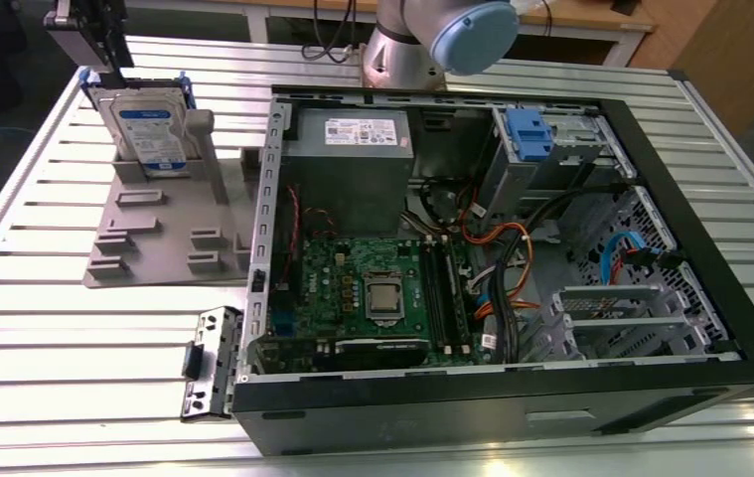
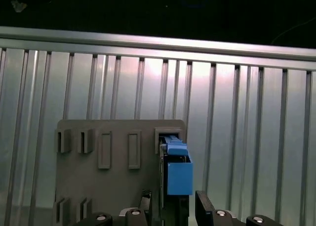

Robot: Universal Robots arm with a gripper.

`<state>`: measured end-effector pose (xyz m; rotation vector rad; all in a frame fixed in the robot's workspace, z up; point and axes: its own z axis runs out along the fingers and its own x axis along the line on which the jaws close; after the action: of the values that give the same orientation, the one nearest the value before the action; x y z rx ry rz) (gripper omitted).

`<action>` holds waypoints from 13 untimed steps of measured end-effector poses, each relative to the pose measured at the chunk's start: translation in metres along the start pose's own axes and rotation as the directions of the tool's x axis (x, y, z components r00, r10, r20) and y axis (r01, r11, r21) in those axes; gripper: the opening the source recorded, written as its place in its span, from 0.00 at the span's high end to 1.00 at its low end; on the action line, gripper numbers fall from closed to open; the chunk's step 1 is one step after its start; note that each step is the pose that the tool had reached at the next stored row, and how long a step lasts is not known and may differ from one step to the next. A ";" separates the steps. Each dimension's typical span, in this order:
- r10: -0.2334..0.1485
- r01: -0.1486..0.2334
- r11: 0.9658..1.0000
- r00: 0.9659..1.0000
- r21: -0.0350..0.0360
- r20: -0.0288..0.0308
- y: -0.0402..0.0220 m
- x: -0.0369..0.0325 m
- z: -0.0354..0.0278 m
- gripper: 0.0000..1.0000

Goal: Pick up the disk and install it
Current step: 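Pick up the disk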

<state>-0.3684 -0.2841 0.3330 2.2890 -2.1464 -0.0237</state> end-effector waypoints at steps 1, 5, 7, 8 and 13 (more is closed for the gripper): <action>0.000 0.000 1.000 1.000 0.000 0.000 0.0020 -0.0019 0.0007 0.53; 0.000 0.000 1.000 1.000 0.000 0.001 0.0066 -0.0033 0.0057 0.53; 0.000 0.000 1.000 1.000 0.000 0.001 0.0067 -0.0032 0.0092 0.53; 0.000 0.000 1.000 1.000 0.000 0.000 0.0067 -0.0032 0.0110 0.53; 0.000 0.000 1.000 1.000 0.000 0.000 0.0062 -0.0033 0.0201 0.53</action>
<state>-0.3751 -0.2810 0.3129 2.2893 -2.1469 -0.0239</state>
